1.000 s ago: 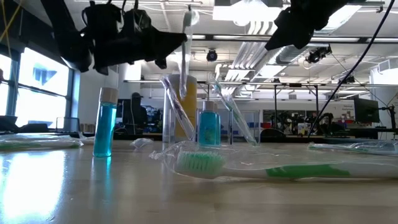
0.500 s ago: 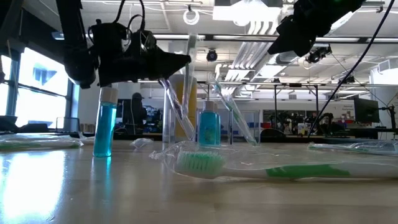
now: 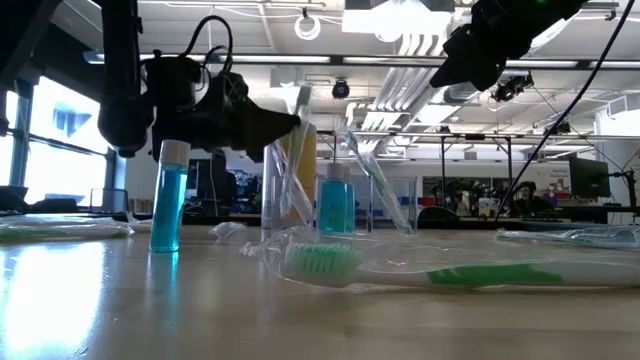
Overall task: Pick & Place toothbrushing station
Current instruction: Put the green toothbrush into the left section of the transparent organizer
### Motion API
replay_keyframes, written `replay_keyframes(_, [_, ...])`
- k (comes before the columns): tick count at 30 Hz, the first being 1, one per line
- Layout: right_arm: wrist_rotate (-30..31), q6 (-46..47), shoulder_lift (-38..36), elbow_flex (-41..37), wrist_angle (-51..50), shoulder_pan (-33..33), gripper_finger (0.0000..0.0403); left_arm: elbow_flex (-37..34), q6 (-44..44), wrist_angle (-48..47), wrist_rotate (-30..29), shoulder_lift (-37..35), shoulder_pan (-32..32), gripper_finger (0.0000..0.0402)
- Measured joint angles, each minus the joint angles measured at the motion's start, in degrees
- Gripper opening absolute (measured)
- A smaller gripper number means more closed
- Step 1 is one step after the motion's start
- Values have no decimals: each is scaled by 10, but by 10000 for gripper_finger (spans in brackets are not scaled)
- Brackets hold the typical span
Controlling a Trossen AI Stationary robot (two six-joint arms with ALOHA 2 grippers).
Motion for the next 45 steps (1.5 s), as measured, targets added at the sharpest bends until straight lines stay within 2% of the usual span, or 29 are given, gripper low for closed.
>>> replay_keyframes(5, [10, 0, 0, 0, 0, -1, 134, 0, 9, -5, 7, 0, -12, 20])
replay_keyframes(13, [16, -1, 0, 0, 0, -1, 134, 0, 11, -82, 1, 0, -11, 28])
replay_keyframes(24, [24, -1, 0, 1, 0, -13, 134, 0, -5, -90, -15, 0, -12, 30])
replay_keyframes(30, [8, 0, 0, 1, 0, -24, 134, 0, -5, -90, -10, 0, -19, 33])
replay_keyframes(34, [7, 0, 0, 1, 0, -23, 134, 0, -5, -97, -7, 0, -19, 58])
replay_keyframes(41, [6, 0, 0, 1, 0, -23, 134, 0, -7, -95, -12, 0, -19, 132])
replay_keyframes(45, [6, 0, 0, 1, 0, -23, 134, 0, -7, -87, -13, 0, -19, 154])
